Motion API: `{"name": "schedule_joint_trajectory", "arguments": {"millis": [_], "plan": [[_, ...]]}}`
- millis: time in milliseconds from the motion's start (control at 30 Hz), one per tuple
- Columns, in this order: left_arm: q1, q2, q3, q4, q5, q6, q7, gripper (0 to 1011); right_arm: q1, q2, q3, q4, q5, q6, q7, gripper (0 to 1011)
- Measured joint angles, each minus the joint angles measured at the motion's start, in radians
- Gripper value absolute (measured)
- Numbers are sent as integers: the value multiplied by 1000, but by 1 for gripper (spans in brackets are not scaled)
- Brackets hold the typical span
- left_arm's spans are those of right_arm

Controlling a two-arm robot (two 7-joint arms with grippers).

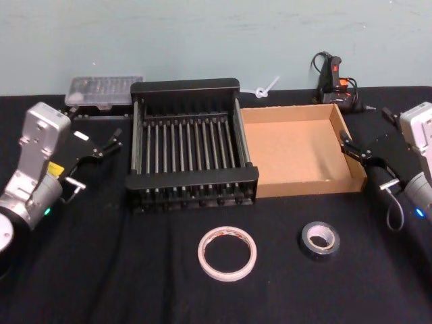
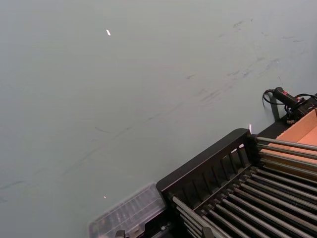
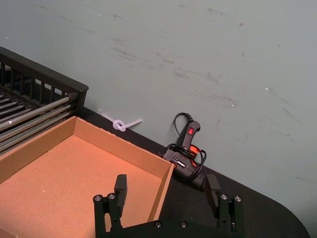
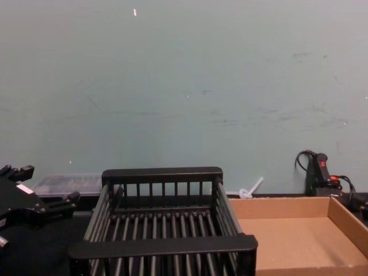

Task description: Pick up the white tape and place it into the black box , Pick up the silver tape and place it into the brown box.

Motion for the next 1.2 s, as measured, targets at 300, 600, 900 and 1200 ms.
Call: {"name": "schedule_joint_trajectory", "arguments": {"millis": [300,600,900,1200], "plan": [[0,0,0,0,0,0,0,1001,0,0,0,0,0,0,0,1002],[0,0,0,0,0,0,0,1002,-7,-14,26,-3,-6,-2,14,1002],[0,0,0,0,0,0,0,1001,-22,-20,52,-21,0,-5,42,1002],[0,0,0,0,0,0,0,1001,-77,-38,109,-90,81,4,79,1002]]}}
